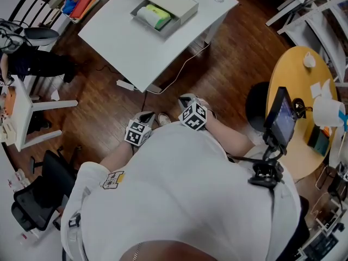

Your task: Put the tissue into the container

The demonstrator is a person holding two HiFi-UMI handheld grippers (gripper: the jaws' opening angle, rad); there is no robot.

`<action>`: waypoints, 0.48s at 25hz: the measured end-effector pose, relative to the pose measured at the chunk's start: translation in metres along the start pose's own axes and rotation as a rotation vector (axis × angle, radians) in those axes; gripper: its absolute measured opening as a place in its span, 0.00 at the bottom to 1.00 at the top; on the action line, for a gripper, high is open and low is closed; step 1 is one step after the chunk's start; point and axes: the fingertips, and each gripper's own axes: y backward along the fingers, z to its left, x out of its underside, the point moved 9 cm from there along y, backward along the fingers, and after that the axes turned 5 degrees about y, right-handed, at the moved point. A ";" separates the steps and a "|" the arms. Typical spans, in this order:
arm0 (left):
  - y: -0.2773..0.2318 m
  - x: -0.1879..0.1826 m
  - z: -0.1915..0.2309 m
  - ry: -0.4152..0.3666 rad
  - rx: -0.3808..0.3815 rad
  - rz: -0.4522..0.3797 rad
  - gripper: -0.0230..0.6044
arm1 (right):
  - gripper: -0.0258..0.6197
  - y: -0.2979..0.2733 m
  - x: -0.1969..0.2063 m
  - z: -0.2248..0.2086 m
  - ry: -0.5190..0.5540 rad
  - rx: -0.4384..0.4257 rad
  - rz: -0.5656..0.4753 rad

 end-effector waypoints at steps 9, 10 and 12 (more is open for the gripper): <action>0.002 0.004 0.006 0.010 -0.002 -0.005 0.04 | 0.04 -0.002 -0.004 0.006 0.006 0.008 0.005; 0.003 0.005 0.006 0.011 -0.001 -0.004 0.04 | 0.04 -0.002 -0.004 0.007 0.003 0.008 0.005; 0.003 0.006 0.007 0.013 -0.001 -0.003 0.04 | 0.04 -0.003 -0.004 0.008 0.001 0.010 0.004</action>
